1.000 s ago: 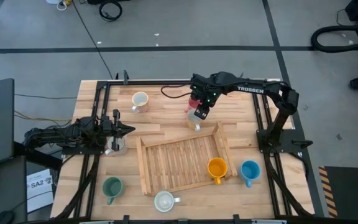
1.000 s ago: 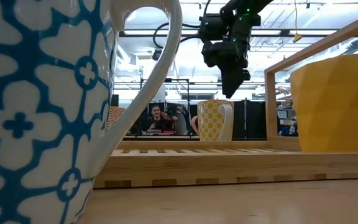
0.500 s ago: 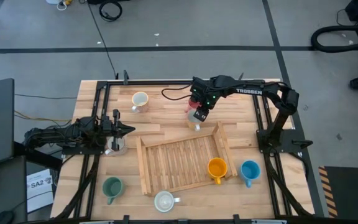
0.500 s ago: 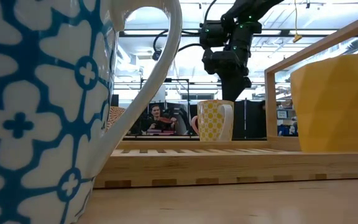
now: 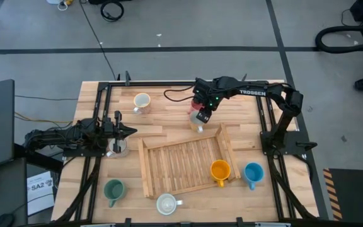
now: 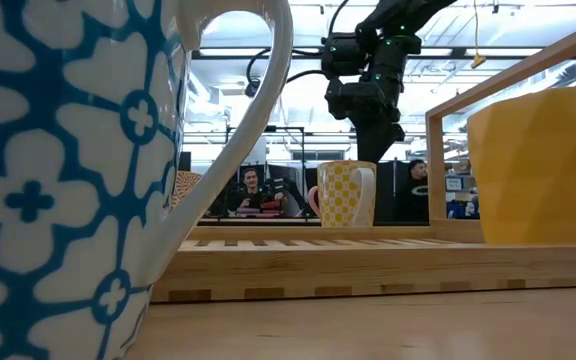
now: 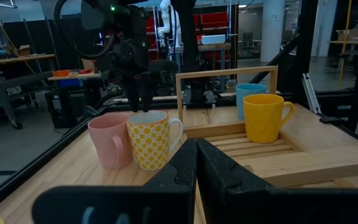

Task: Place coffee mugs
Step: Put the white-yellow patterned mug on the shelf

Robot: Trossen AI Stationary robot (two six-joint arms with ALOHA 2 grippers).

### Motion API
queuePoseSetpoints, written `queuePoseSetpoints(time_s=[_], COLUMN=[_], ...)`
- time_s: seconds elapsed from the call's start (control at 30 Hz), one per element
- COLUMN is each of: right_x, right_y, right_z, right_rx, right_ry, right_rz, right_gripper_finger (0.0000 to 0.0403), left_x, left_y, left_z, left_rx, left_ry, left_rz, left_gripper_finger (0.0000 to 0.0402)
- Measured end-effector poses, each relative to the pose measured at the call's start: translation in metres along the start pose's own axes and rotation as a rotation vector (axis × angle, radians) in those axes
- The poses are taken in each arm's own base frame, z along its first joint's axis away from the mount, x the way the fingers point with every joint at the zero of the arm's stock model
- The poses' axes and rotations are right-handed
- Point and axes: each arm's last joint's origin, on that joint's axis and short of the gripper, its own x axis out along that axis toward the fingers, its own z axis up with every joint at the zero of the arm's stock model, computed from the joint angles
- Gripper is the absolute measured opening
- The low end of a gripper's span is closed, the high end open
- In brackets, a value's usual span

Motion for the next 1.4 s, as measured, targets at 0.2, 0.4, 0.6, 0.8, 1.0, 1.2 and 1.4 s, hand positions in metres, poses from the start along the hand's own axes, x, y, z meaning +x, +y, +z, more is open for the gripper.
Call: queuePoseSetpoints(time_s=[0.2,0.4,0.6,0.8,1.0,1.2,1.4], right_x=[0.000,0.000,0.014,0.025,0.023,0.024,0.024], right_y=[0.000,0.002,0.003,0.006,0.007,0.007,0.007], right_z=[0.001,0.001,0.003,0.004,0.006,0.008,0.007], right_rx=[0.000,-0.002,0.013,0.005,-0.029,-0.033,-0.033], right_ry=[-0.005,-0.019,0.011,0.043,0.020,0.000,0.003], right_rz=[0.000,-0.015,-0.022,-0.022,-0.019,-0.019,-0.022], right_gripper_finger=[0.0148,0.0148,0.0148,0.0148,0.0148,0.0147,0.0116], left_x=[0.000,0.000,0.000,0.000,0.000,0.000,0.000], left_y=[0.000,0.000,0.000,0.000,0.000,0.000,0.000], left_z=[0.000,0.000,0.000,0.000,0.000,0.000,0.000], left_rx=[0.000,0.000,0.000,0.000,0.000,0.000,0.000], left_ry=[0.000,0.000,0.000,0.000,0.003,0.003,0.004], left_rz=[0.000,0.000,0.000,0.000,0.000,0.000,0.000], left_gripper_finger=[0.0013,0.0013,0.0013,0.0013,0.0013,0.0013,0.0013])
